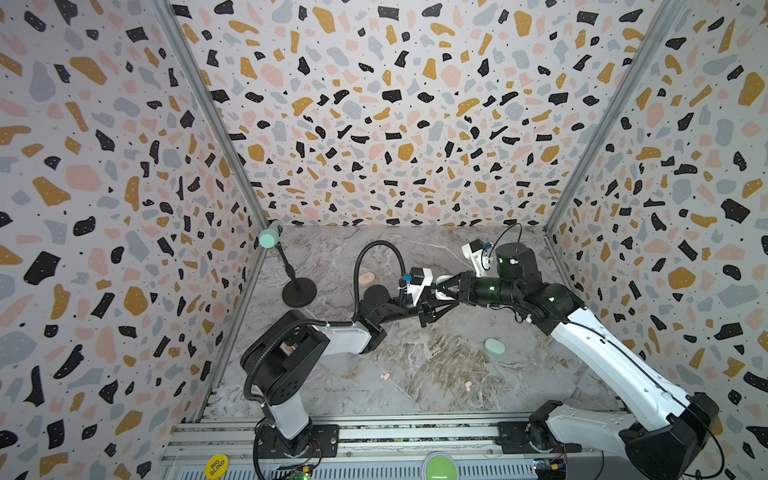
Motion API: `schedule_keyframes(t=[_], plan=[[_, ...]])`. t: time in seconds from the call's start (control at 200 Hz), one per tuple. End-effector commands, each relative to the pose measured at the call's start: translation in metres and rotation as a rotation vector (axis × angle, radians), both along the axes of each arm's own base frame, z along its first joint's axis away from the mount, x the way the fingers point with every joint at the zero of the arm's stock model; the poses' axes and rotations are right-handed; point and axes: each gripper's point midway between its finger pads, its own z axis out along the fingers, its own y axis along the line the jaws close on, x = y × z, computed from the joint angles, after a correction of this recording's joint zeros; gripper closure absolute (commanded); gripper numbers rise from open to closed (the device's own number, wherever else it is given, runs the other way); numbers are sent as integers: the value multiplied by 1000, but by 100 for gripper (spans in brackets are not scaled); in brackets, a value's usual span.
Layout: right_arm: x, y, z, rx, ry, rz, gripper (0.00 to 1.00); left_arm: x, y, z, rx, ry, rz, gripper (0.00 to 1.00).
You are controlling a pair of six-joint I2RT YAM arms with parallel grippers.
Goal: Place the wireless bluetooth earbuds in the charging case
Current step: 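Press the second earbud into the remaining case slot with the right gripper, then push the white case lid shut with the right gripper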
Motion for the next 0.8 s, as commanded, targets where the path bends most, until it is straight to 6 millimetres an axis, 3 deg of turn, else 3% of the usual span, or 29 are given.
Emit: schedule_keyframes(t=[0.0,0.205,0.456,0.636,0.791], plan=[[-5,-9,7,-20,-15,-20,72,-7,4,31,-86,-85,4,96],[-7,-16,12,-46,-26,-41,67,-4,4,28,-81,-87,18,96],[-11,-24,36,-69,-57,-55,65,-3,4,26,-71,-82,22,96],[-11,-29,45,-118,-67,-52,57,-4,4,22,-62,-81,21,96],[0,-33,55,-160,-98,-69,49,-5,4,21,-57,-78,14,96]])
